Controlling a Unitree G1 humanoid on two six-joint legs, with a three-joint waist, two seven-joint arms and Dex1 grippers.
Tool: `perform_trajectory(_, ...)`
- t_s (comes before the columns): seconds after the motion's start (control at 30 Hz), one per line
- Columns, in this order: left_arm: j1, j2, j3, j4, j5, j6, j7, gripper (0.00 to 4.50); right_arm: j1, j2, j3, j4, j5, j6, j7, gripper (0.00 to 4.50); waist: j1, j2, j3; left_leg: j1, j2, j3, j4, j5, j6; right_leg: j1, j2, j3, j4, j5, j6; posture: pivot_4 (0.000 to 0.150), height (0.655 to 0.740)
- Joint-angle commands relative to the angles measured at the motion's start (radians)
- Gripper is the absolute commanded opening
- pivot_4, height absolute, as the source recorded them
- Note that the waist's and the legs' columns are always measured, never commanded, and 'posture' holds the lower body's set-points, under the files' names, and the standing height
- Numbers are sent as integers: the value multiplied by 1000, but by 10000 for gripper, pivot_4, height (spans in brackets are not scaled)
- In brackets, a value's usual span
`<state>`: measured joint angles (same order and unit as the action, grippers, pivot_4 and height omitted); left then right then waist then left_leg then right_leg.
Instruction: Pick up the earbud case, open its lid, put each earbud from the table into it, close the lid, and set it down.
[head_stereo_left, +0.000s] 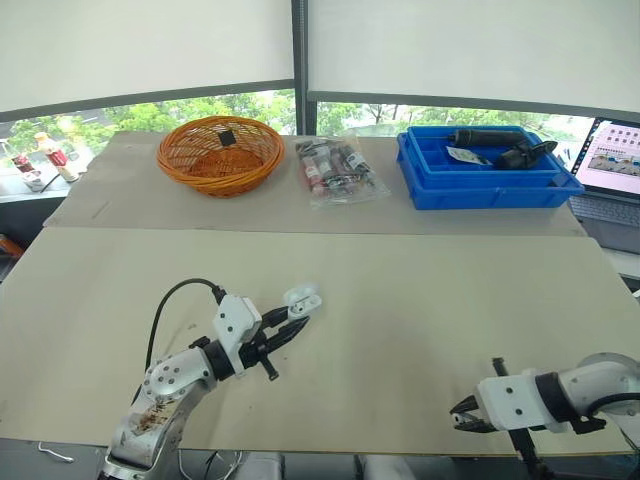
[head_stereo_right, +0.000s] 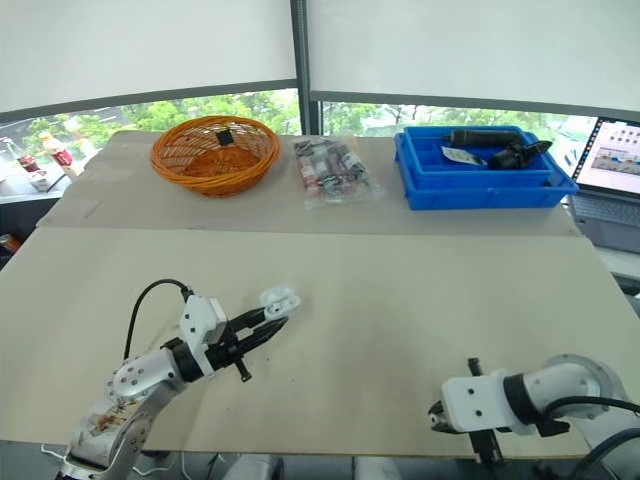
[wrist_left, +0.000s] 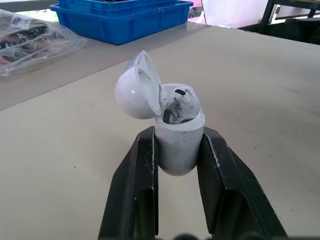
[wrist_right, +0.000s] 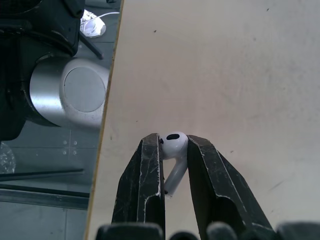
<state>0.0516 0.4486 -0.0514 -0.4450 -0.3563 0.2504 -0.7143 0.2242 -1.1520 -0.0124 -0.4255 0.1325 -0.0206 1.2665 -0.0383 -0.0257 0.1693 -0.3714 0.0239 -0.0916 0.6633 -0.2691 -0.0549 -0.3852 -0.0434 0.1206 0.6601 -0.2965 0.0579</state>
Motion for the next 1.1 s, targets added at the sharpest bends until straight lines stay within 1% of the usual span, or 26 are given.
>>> perform_trajectory(0.03,-7,5,10,-46,-19,2,6,5712,-21,1,17,-2,-4,-21,14,3070,1,0,0,0,0,0,0,0,0,0,0,0,0,0,0,1500,7329)
perform_trajectory(0.2,-14,4,7,-46,-17,9,6,5712,-30,-3,31,4,3,10,15,3070,3,0,0,0,0,0,0,0,0,0,0,0,0,0,0,1500,7329)
perform_trajectory(0.27,-17,4,6,-43,-16,9,6,5712,-38,0,39,4,-2,10,10,13593,3,0,0,0,0,0,0,0,0,0,0,0,0,0,0,1500,7329)
perform_trajectory(0.37,-23,3,4,-37,-15,8,4,5712,-48,5,50,12,-26,-14,-1,23124,2,0,0,0,0,0,0,0,0,0,0,0,0,0,0,1500,7329)
perform_trajectory(0.5,-28,1,0,-30,-15,7,1,5712,-39,1,10,-9,-4,0,-10,23185,4,0,0,0,0,0,0,0,0,0,0,0,0,0,0,1500,7329)
perform_trajectory(0.7,-32,-5,-7,-15,-13,-1,-5,5712,25,-32,-154,-142,55,129,-9,23185,11,0,0,0,0,0,0,0,0,0,0,0,2,0,0,1500,7329)
perform_trajectory(0.77,-36,-9,-12,-8,-12,-4,-7,5712,60,-48,-224,-260,79,266,-11,23185,14,0,0,0,0,0,0,0,0,0,0,0,2,0,0,1500,7329)
perform_trajectory(0.83,-42,-14,-19,-1,-9,-6,-8,5712,97,-81,-239,-347,21,374,-25,23185,18,0,0,0,0,0,0,0,0,0,0,0,2,0,0,1500,7329)
perform_trajectory(0.9,-47,-19,-25,3,-8,-7,-8,5712,117,-117,-215,-410,-40,491,-57,23185,23,0,0,0,0,0,0,0,0,0,0,0,2,0,0,1500,7329)
perform_trajectory(0.97,-52,-23,-29,7,-6,-8,-9,5712,97,-141,-161,-463,-45,605,-88,23185,24,0,0,0,0,0,1,0,0,0,0,0,2,0,0,1500,7329)
perform_trajectory(1.1,-58,-26,-34,13,-4,-10,-8,5712,12,-145,-57,-493,-47,709,-133,23185,22,0,0,0,0,0,1,0,0,0,0,0,2,0,0,1500,7329)
